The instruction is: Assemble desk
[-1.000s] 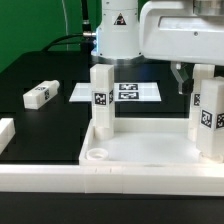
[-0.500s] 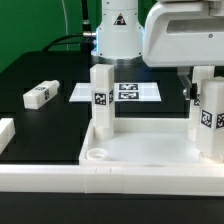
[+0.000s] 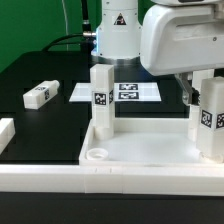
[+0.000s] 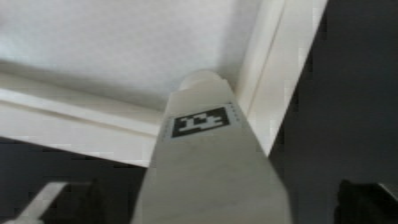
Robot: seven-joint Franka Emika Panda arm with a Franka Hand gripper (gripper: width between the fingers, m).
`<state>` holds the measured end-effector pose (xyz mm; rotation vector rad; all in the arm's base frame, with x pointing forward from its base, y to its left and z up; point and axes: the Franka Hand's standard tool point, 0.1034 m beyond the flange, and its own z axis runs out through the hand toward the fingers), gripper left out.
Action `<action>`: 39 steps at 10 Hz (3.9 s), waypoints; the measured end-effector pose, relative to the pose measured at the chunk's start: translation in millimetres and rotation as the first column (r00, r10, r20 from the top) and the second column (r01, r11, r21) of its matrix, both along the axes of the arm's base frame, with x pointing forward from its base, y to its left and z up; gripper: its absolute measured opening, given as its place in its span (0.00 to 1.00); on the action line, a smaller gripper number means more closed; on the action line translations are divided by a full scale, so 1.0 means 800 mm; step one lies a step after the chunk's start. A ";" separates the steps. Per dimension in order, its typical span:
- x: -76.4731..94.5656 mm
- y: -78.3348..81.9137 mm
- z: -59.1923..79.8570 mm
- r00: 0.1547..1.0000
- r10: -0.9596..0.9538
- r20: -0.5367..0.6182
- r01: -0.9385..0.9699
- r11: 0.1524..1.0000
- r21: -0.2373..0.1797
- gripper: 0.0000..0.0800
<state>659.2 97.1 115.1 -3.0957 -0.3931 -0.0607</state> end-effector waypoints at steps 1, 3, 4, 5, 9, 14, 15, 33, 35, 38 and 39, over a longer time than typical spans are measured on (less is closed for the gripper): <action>0.000 0.000 0.000 1.000 -0.002 0.000 0.002 1.000 0.000 0.80; 0.000 -0.001 -0.001 1.000 -0.004 -0.001 0.004 1.000 0.000 0.58; 0.000 -0.001 -0.001 1.000 -0.005 -0.001 0.005 1.000 0.000 0.35; 0.000 -0.001 -0.001 1.000 -0.017 -0.002 0.017 1.000 0.000 0.36; 0.002 -0.004 -0.001 0.962 -0.273 -0.012 0.273 0.962 0.014 0.36; 0.005 -0.013 -0.003 0.697 -0.714 -0.067 0.717 0.695 0.056 0.36; 0.005 -0.013 -0.003 0.618 -0.782 -0.079 0.786 0.615 0.056 0.36; 0.005 -0.006 -0.004 0.730 -0.681 -0.056 0.683 0.728 0.053 0.81; 0.004 -0.002 -0.004 0.840 -0.541 -0.035 0.542 0.839 0.044 0.81; 0.005 -0.002 -0.003 0.944 -0.328 -0.017 0.329 0.944 0.036 0.81; 0.005 -0.001 -0.003 0.958 -0.285 -0.014 0.286 0.958 0.035 0.81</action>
Offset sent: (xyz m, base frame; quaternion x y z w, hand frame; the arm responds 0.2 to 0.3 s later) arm 0.0000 0.0000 0.0000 0.0000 0.0000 0.0000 1.0000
